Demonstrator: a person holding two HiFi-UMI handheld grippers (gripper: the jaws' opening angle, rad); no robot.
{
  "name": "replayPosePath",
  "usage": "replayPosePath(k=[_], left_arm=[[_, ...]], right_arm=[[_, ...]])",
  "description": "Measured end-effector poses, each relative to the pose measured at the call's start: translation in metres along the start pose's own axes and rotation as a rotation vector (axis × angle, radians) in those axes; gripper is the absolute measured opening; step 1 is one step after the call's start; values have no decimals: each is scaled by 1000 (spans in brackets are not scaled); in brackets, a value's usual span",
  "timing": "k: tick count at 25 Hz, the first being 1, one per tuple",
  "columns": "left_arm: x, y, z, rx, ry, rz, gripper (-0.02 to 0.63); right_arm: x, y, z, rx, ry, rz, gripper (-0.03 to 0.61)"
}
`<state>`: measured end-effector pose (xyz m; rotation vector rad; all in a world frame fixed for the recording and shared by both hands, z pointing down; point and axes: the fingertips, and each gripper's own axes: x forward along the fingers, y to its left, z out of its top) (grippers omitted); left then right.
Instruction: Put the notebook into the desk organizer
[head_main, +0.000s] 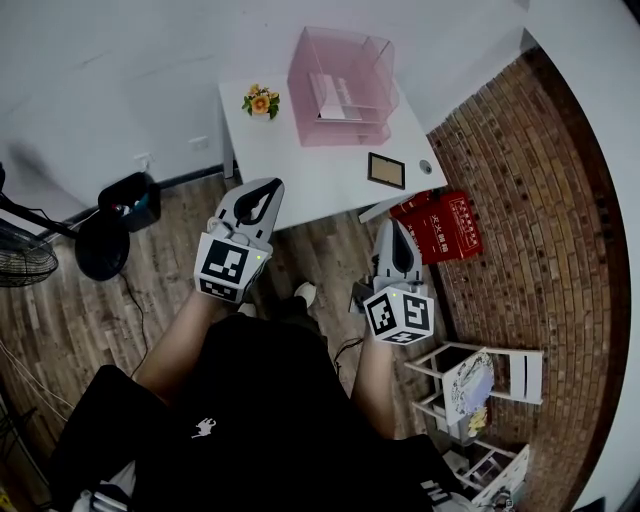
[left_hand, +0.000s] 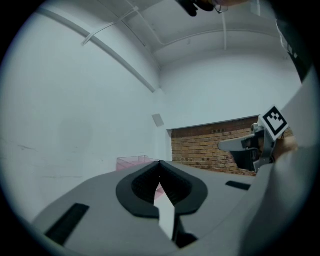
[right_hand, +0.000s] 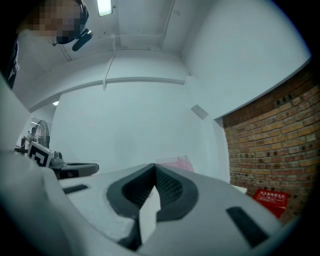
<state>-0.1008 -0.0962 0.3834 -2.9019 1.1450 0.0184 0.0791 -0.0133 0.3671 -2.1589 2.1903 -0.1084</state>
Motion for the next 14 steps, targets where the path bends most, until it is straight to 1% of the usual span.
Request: replayPosePath(k=[10,14], left_arm=[[-5,9,1,-4,-4,23,3],[-7,14,-6,-9,12,32,3]], right_arm=[[5,8,0,-1,4,17,2],[6,11,-1,0,4,19,2]])
